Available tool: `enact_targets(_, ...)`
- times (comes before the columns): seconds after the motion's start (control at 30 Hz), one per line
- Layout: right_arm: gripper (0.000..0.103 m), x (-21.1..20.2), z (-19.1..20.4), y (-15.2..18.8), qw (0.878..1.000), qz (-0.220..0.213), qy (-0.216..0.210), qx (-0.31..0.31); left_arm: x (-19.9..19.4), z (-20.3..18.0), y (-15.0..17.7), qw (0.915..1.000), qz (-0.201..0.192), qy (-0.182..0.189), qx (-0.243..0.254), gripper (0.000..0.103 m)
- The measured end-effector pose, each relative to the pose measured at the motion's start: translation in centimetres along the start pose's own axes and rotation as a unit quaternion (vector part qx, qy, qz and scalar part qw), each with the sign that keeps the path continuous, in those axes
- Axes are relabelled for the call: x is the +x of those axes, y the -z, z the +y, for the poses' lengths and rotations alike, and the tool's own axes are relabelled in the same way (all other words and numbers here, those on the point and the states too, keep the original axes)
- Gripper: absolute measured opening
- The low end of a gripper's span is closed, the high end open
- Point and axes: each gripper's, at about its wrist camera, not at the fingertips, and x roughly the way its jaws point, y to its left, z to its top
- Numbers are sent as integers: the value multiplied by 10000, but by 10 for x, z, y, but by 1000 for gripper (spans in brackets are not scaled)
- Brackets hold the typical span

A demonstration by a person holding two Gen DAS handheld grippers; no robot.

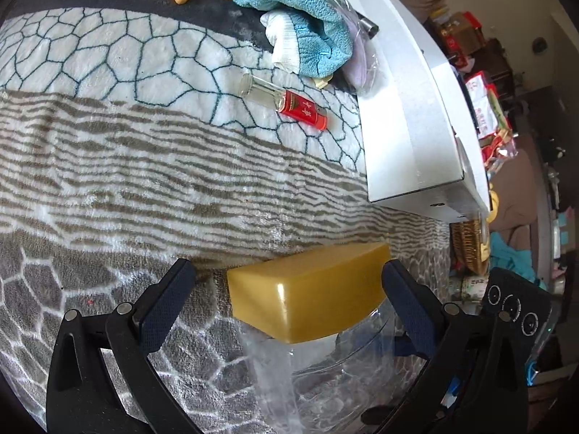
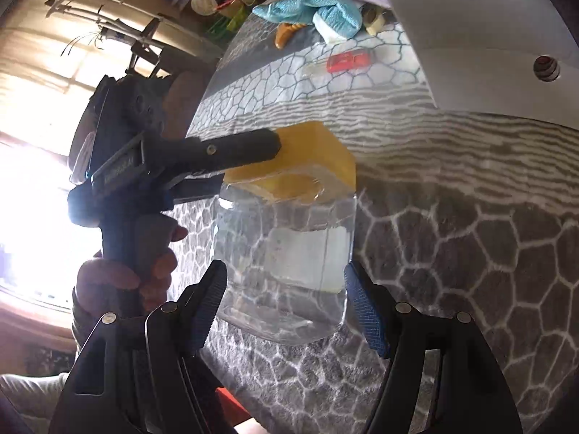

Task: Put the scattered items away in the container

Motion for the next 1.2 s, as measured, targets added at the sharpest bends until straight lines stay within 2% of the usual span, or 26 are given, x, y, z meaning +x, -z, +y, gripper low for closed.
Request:
enact_targets(0.07, 72, 7, 9, 6, 9995, 151, -98, -244, 6, -6, -1, 9999, 80, 70, 69, 103)
enact_targets(0.23, 72, 25, 32, 20, 9939, 522, -636, -733, 17, -20, -3, 9945, 458, 935, 126, 103)
enact_targets(0.27, 72, 28, 35, 22, 9929, 575, -695, -773, 16, -23, -3, 9942, 454, 956, 182, 103)
enact_targets(0.33, 72, 29, 36, 25, 9923, 620, -721, -797, 4, -27, -3, 9966, 257, 690, 357, 103)
enact_targets(0.43, 72, 15, 31, 21, 9930, 517, -631, -853, -29, -23, -3, 9977, -245, 288, 566, 103)
enact_targets(0.53, 74, -21, 23, 14, 9938, 17, -457, -1009, -67, -7, 9, 9953, -727, 63, 640, 103)
enact_targets(0.6, 89, -46, 18, 10, 9903, -536, 228, -1261, -83, 5, 23, 9920, -958, -236, 791, 103)
enact_targets(0.67, 91, -58, 13, 7, 9784, -996, 1013, -1503, -89, 12, 39, 9879, -1041, -510, 1031, 103)
enact_targets(0.7, 91, -59, 8, 4, 9741, -1108, 1254, -1520, -88, 16, 47, 9871, -1019, -574, 1097, 103)
enact_targets(0.73, 91, -59, 0, -2, 9735, -1115, 1315, -1504, -85, 19, 56, 9874, -975, -575, 1102, 103)
enact_targets(0.87, 91, -42, -8, -10, 9825, -941, 1008, -1253, -71, 23, 92, 9904, -836, -370, 1040, 103)
enact_targets(1.0, 91, -28, -16, -18, 9944, -766, 497, -534, -59, -5, 118, 9851, -758, -350, 1506, 103)
enact_targets(1.13, 91, -26, -22, -14, 9980, -614, 136, -30, -29, -27, 132, 9725, -343, -967, 2089, 103)
enact_targets(1.2, 91, -22, -23, -9, 9991, -412, 63, 21, -17, -32, 138, 9665, -227, -1206, 2255, 103)
